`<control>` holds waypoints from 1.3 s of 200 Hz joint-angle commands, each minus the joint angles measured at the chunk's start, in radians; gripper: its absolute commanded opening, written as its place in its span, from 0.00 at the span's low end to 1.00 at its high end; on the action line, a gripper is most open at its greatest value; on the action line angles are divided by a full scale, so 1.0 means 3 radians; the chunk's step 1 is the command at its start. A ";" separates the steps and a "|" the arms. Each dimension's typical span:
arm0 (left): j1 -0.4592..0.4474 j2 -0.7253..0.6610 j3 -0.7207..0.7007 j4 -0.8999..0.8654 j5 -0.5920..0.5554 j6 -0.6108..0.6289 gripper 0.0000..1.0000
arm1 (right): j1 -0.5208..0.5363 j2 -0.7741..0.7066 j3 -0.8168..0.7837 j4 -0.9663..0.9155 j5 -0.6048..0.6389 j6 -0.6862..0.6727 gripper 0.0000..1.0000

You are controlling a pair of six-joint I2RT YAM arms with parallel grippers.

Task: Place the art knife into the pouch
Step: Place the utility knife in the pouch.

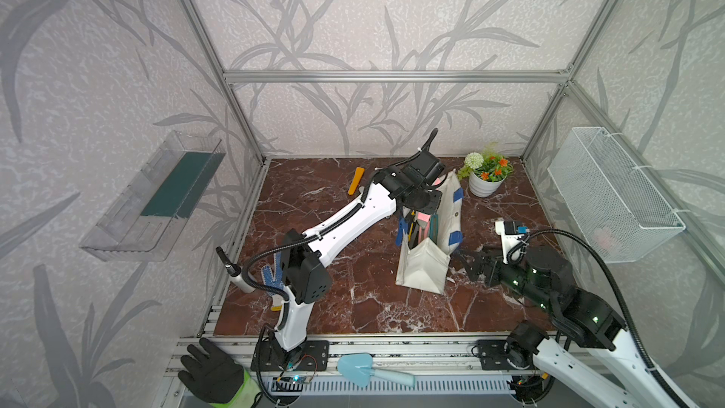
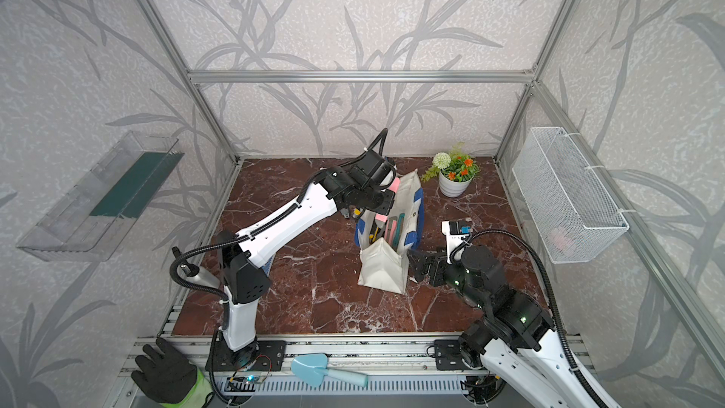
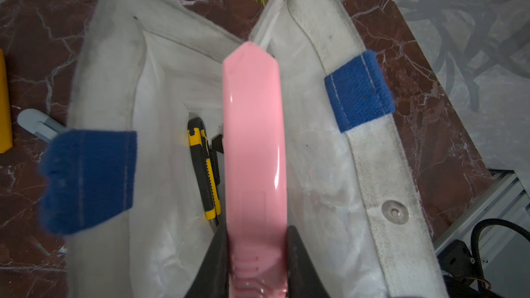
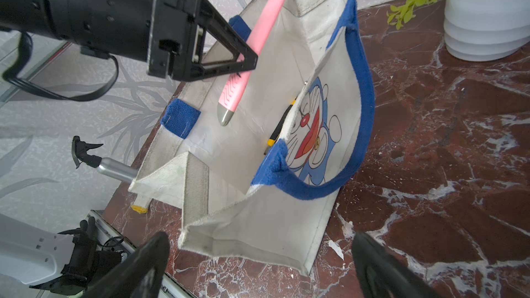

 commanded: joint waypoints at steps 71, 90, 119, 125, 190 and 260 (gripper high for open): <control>-0.0013 -0.0201 0.0162 -0.0126 -0.0174 0.0199 0.75 | -0.0012 -0.0027 0.0001 -0.0090 0.0017 0.0103 0.99; -0.0008 -0.0295 0.0169 -0.0107 -0.0342 0.0211 0.89 | -0.0012 -0.0043 0.0017 -0.0073 -0.0035 0.0052 0.99; -0.0006 -0.0420 0.0168 -0.0094 -0.0679 0.0118 0.92 | -0.0011 -0.0043 0.0069 -0.0080 -0.0049 -0.0015 0.99; 0.0001 -0.0449 0.0175 -0.0094 -0.0753 0.0113 0.92 | -0.0011 -0.0032 0.0093 -0.0099 -0.0040 -0.0038 0.99; 0.0449 -0.0818 0.0058 0.0002 -0.0962 -0.0015 0.95 | -0.0008 0.0251 0.0448 -0.0134 -0.0009 -0.0207 0.99; 0.1367 -0.0559 -0.0485 0.0230 -0.0705 -0.0293 0.92 | -0.0009 0.0491 0.0655 -0.0176 0.0095 -0.0490 0.99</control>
